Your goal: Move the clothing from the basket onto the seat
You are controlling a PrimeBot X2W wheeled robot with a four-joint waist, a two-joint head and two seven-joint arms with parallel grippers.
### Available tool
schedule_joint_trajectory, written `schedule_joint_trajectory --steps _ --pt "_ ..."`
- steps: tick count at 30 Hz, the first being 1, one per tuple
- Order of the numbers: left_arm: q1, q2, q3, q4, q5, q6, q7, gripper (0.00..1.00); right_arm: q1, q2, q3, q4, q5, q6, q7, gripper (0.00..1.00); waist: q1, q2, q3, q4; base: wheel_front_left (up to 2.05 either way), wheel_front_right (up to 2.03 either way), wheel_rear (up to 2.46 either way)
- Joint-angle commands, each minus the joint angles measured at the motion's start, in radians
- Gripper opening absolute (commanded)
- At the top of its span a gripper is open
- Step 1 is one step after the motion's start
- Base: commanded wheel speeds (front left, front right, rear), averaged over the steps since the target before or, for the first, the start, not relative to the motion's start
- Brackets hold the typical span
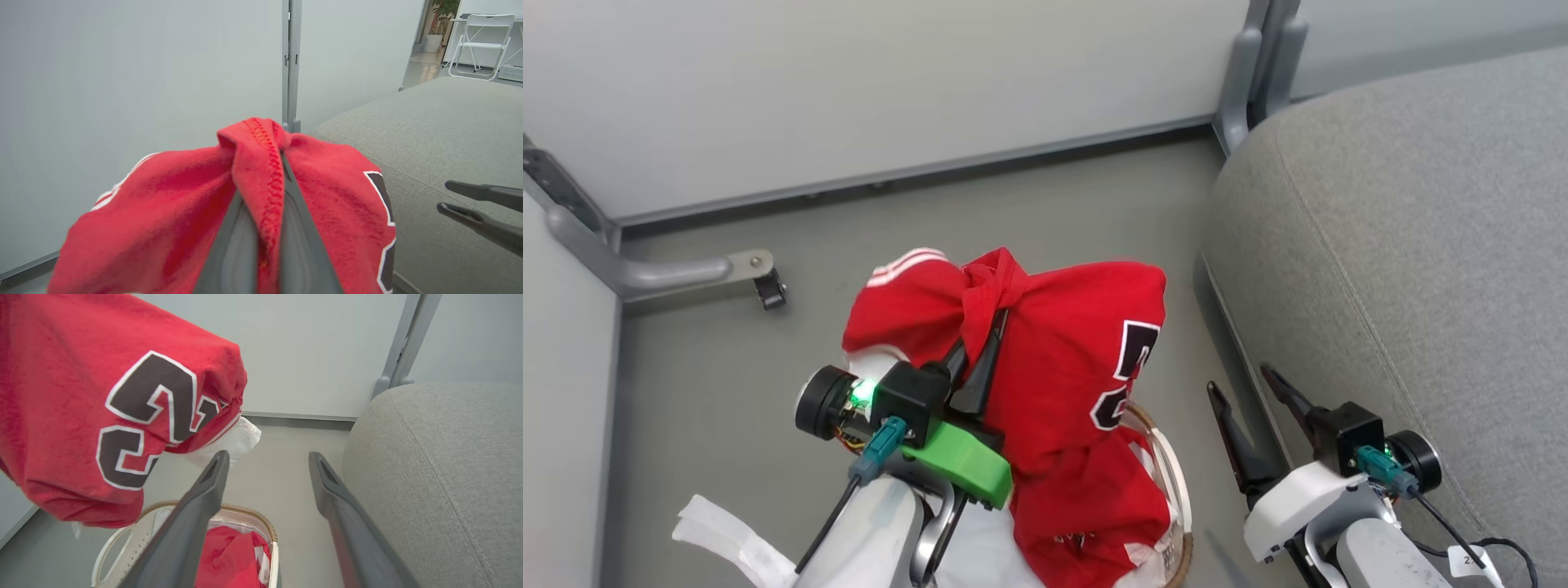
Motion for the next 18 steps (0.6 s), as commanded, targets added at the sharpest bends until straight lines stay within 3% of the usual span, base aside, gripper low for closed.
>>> schedule_joint_trajectory --steps 1,9,18 --pt "0.026 0.002 0.004 -0.013 -0.001 0.003 -0.004 0.00 0.008 -0.012 0.018 -0.011 0.002 -0.001 -0.002 1.00 0.0001 0.0053 -0.058 0.030 0.00 0.00 0.00" --pt "0.039 0.002 -0.025 -0.052 -0.001 0.001 -0.004 0.00 -0.184 -0.161 0.360 -0.120 0.061 -0.001 -0.002 1.00 0.0001 0.0053 -0.073 0.053 0.00 0.00 0.00" --pt "0.030 0.001 -0.105 -0.066 -0.024 -0.004 -0.004 0.00 -0.481 -0.239 0.718 0.002 0.211 -0.001 -0.002 1.00 0.0001 0.0053 -0.074 0.099 0.00 0.00 0.00"
